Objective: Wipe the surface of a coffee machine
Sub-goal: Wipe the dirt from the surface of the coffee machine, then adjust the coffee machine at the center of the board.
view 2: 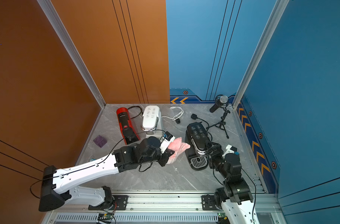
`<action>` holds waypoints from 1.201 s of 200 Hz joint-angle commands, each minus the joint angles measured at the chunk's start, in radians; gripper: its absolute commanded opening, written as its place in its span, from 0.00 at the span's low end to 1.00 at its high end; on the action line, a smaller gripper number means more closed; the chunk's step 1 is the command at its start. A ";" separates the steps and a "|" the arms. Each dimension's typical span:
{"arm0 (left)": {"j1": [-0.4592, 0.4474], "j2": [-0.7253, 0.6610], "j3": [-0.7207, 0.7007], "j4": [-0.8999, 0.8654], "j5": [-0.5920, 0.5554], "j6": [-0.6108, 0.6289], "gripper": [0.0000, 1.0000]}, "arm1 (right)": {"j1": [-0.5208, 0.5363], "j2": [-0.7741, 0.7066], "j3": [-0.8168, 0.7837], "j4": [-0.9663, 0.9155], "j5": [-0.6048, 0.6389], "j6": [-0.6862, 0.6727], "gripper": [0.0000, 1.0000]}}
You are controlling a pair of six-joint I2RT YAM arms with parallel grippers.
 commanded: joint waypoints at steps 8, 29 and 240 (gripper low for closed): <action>-0.034 0.028 0.033 0.028 0.011 0.012 0.00 | 0.008 -0.016 -0.061 -0.204 0.070 0.003 0.97; -0.068 0.049 0.008 0.029 0.014 0.000 0.00 | 0.007 -0.030 -0.036 -0.260 0.109 -0.021 0.98; -0.044 0.621 0.027 0.527 -0.083 -0.335 0.00 | -0.145 0.092 0.109 -0.407 0.242 -0.315 0.98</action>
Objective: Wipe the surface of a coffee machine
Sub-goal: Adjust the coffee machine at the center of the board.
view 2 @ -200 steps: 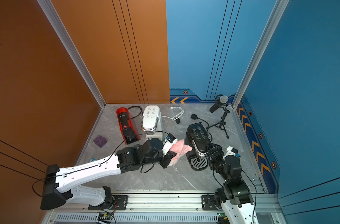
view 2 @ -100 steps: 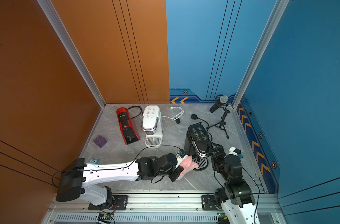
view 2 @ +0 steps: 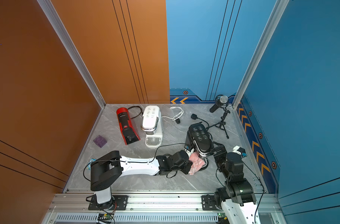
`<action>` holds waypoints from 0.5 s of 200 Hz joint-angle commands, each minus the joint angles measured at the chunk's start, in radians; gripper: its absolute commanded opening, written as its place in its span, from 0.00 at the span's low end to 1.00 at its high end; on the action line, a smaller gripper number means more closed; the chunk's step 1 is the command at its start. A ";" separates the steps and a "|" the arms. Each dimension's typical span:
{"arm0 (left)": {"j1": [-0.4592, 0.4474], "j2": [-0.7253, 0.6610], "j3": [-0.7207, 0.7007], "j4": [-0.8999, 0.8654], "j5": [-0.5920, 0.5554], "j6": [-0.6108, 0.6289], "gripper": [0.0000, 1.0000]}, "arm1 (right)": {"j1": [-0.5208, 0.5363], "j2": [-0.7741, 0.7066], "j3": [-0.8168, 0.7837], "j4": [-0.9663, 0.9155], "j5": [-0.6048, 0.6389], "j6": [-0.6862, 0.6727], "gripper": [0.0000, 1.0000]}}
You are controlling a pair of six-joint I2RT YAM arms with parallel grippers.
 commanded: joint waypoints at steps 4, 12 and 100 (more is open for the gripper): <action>0.038 0.036 0.020 0.052 -0.068 -0.086 0.00 | -0.085 0.043 0.002 -0.212 0.034 -0.098 0.98; 0.044 0.043 0.016 0.063 -0.073 -0.094 0.00 | -0.104 0.049 0.018 -0.210 0.008 -0.114 0.97; 0.076 0.093 -0.011 0.068 -0.108 -0.189 0.00 | -0.090 0.053 0.099 -0.240 0.015 -0.188 0.93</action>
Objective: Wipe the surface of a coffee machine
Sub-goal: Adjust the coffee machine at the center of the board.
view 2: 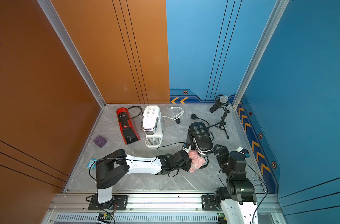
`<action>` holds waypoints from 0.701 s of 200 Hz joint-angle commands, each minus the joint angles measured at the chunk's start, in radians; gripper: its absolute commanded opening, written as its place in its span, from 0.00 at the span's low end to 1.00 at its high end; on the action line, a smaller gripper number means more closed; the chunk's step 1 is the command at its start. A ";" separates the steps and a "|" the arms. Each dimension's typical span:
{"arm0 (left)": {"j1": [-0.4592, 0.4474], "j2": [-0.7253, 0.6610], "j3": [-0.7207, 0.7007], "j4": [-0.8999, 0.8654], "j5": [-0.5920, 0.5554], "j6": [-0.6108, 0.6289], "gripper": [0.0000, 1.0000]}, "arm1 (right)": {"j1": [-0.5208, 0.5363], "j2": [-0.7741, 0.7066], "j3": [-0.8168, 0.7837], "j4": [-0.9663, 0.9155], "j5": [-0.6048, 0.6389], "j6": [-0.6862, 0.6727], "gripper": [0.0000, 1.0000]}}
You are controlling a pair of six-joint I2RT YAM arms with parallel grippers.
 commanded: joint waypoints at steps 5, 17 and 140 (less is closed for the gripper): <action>0.061 0.038 -0.014 0.014 -0.054 -0.057 0.00 | -0.008 0.081 0.051 -0.074 0.050 -0.099 0.93; 0.073 0.028 -0.020 0.013 -0.050 -0.059 0.00 | -0.037 0.171 0.045 -0.023 0.025 -0.126 0.90; 0.145 -0.011 -0.044 0.013 -0.016 -0.040 0.00 | -0.101 0.731 -0.059 0.573 -0.318 -0.224 0.12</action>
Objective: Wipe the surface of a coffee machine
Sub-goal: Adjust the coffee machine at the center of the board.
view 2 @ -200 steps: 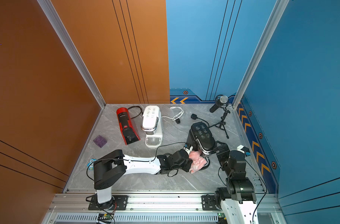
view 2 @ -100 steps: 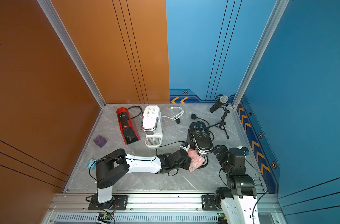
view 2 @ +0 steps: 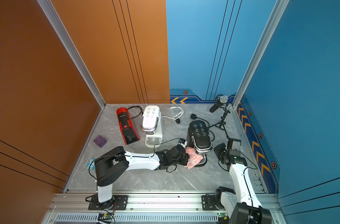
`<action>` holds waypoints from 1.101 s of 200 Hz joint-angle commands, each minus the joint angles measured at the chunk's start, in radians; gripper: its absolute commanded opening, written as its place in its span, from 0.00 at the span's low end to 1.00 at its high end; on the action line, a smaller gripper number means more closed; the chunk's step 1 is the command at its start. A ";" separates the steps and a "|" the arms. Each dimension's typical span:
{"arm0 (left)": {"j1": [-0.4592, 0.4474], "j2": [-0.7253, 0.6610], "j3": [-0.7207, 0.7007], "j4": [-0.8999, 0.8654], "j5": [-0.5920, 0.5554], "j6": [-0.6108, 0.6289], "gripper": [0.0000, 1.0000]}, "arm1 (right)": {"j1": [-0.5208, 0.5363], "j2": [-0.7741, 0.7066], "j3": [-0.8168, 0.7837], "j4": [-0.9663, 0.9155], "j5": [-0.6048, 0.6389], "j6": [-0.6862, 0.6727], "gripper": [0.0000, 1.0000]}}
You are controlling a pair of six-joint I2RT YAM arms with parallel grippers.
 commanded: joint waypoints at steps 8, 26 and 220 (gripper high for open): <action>0.068 -0.015 -0.035 -0.012 -0.075 0.001 0.00 | 0.073 0.094 0.027 0.176 -0.033 -0.031 0.10; 0.078 -0.027 -0.043 -0.012 -0.075 0.007 0.00 | 0.091 0.167 0.041 0.211 -0.012 -0.037 0.08; 0.113 -0.062 -0.088 -0.013 -0.081 0.044 0.00 | 0.271 0.634 0.221 0.403 0.052 -0.053 0.06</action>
